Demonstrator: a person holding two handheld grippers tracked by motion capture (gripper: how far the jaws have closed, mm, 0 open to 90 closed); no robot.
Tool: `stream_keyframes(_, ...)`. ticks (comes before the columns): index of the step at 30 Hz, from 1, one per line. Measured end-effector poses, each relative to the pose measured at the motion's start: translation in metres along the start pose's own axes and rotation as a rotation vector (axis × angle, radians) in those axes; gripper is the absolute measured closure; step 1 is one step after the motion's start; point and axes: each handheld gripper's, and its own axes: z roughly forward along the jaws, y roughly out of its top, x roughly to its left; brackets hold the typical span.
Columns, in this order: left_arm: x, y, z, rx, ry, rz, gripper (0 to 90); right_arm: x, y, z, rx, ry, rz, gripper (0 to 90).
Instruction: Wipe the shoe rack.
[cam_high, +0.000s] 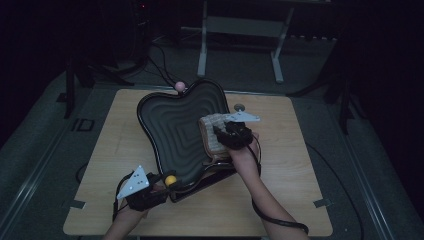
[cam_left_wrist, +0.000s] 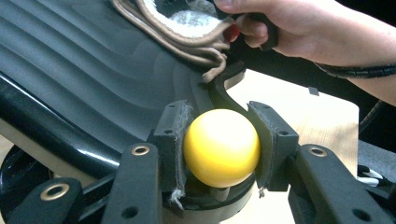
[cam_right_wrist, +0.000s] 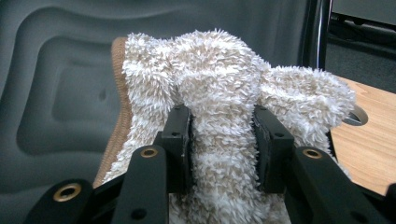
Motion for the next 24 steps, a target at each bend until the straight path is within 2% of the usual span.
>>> stream_keyframes(6,0.0,0.0,0.0,0.002,0.0,0.002,59.1,0.002,-0.011,-0.006,-0.001,0.013,0.003,62.4)
stream_keyframes(12,0.0,0.0,0.0,0.002,0.0,0.002,59.0,0.003,-0.022,-0.013,0.011,0.033,-0.02,62.5)
stream_keyframes(24,0.0,0.0,-0.001,-0.001,0.0,0.0,59.1,0.008,-0.042,-0.022,-0.043,0.014,-0.034,62.7)
